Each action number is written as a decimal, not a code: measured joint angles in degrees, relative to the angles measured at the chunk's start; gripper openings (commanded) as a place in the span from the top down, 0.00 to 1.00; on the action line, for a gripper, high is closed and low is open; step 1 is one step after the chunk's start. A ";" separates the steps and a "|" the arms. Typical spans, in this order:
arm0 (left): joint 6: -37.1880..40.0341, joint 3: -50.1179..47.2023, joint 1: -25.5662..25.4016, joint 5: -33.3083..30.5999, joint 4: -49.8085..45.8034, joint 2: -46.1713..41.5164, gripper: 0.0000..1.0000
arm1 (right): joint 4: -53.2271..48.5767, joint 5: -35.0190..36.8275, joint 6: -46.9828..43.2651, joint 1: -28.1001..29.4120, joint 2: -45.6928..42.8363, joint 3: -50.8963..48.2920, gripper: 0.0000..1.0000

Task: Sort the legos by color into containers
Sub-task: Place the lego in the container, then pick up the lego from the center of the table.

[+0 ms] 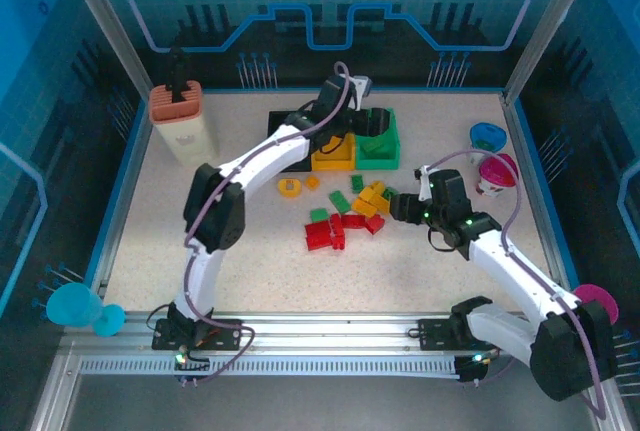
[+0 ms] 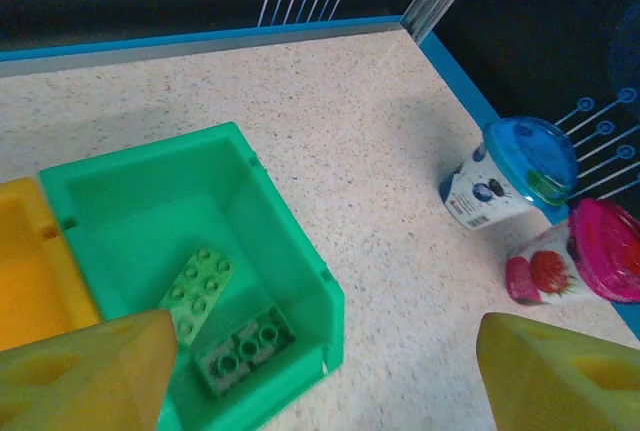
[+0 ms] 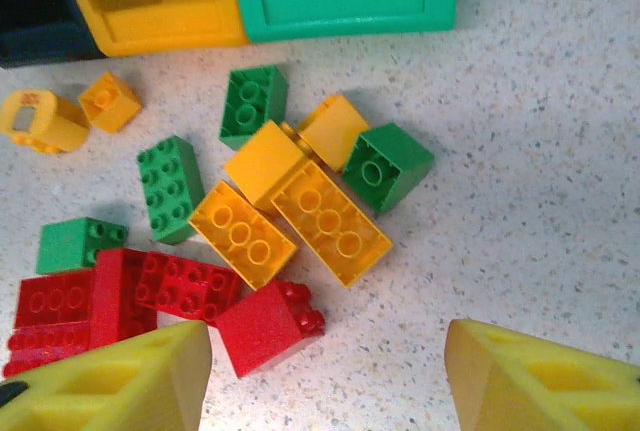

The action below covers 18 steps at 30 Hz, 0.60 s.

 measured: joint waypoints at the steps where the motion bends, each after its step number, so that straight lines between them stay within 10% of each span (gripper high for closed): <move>1: 0.22 -2.47 -0.31 -0.76 -0.04 -3.21 0.20 | -0.35 -0.02 0.00 0.00 1.20 0.52 0.35; 18: -0.33 -45.86 -2.40 -10.12 -0.02 -37.31 0.21 | -4.83 4.09 2.62 -0.81 28.33 19.34 0.44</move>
